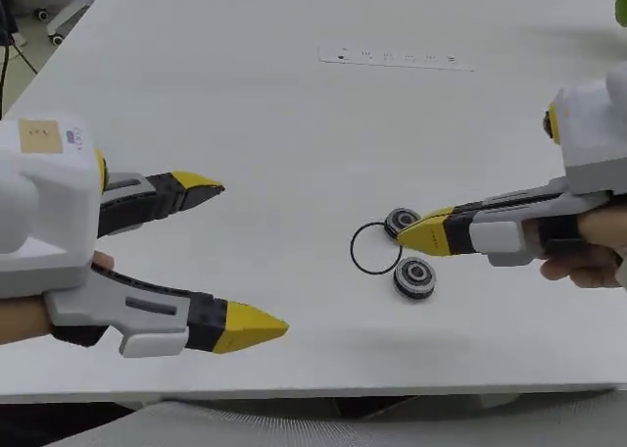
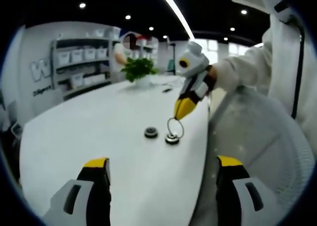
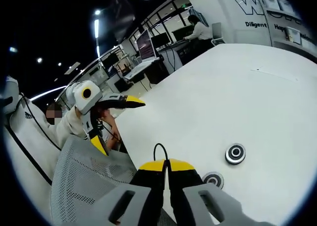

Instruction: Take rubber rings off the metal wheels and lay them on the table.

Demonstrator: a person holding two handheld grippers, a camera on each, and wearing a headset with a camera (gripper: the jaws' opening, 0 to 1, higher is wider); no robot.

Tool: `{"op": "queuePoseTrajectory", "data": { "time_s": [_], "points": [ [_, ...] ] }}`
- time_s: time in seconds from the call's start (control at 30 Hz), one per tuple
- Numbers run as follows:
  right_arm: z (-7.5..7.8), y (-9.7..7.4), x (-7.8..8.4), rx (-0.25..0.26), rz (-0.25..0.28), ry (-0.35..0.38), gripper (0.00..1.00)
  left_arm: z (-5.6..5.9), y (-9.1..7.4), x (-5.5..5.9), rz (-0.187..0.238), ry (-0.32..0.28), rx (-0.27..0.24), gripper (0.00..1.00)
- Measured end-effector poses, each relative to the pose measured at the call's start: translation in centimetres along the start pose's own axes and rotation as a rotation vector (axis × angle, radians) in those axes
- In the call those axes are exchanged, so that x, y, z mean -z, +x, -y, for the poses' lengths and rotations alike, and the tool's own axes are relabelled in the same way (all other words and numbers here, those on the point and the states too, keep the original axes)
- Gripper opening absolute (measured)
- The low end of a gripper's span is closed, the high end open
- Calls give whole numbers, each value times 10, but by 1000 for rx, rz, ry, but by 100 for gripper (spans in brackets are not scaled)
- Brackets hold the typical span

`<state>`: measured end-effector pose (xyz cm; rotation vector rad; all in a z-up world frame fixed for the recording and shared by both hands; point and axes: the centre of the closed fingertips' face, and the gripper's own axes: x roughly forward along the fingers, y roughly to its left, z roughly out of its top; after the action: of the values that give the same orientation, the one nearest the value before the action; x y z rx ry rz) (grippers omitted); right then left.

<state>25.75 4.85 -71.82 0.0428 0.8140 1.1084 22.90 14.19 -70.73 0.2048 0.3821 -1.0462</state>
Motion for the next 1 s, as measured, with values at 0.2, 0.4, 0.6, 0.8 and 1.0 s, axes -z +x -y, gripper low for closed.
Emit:
{"op": "queuePoseTrajectory", "data": {
  "time_s": [0.2,0.4,0.6,0.8,1.0],
  "points": [
    [-1,15,8,21,-30,-4,0,4,1,7,0,-1,30,91],
    [3,22,16,41,-54,10,0,3,2,12,-2,-8,45,94],
    [13,32,24,61,-85,22,0,2,3,14,-7,-13,47,94],
    [24,42,36,70,-123,15,0,2,6,13,-6,-20,30,95],
    [31,51,40,50,-155,-13,0,4,11,3,17,-44,-13,94]
  ]
}}
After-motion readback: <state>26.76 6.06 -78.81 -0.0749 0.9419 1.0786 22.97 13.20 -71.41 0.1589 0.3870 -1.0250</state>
